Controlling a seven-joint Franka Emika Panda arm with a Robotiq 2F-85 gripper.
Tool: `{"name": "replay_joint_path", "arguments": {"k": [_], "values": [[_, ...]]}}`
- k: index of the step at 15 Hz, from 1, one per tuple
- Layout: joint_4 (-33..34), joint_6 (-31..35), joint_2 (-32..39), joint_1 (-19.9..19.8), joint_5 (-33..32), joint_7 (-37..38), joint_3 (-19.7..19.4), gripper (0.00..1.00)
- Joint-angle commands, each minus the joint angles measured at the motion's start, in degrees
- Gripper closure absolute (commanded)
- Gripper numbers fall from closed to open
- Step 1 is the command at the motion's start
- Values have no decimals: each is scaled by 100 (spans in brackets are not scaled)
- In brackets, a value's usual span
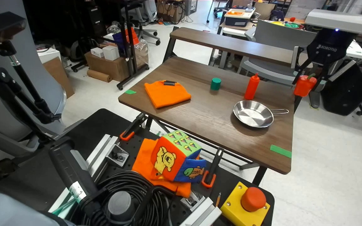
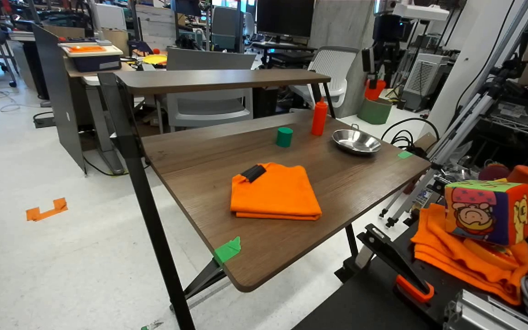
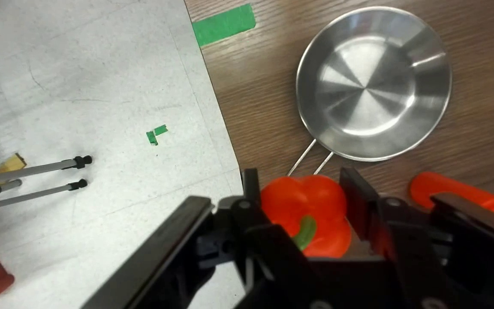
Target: Remove the artificial pepper from the pan and put it on the table
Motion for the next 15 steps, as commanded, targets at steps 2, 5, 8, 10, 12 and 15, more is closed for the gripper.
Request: {"name": "replay_joint_path", "arguments": {"k": [2,5,8,10,12,15], "values": [[1600,-675,1100,-23,200,261,72,76],[2374,-940,1680,-45,221,319,125,76],[3113,-1214,2229,-36,191,321,162,76],[3636,-1411,2610,-35,178,272,196,76],[4124,-1650,2959,-21,166,255,227,76],[4629,-1954,3339,17,143,238,265,76]]}}
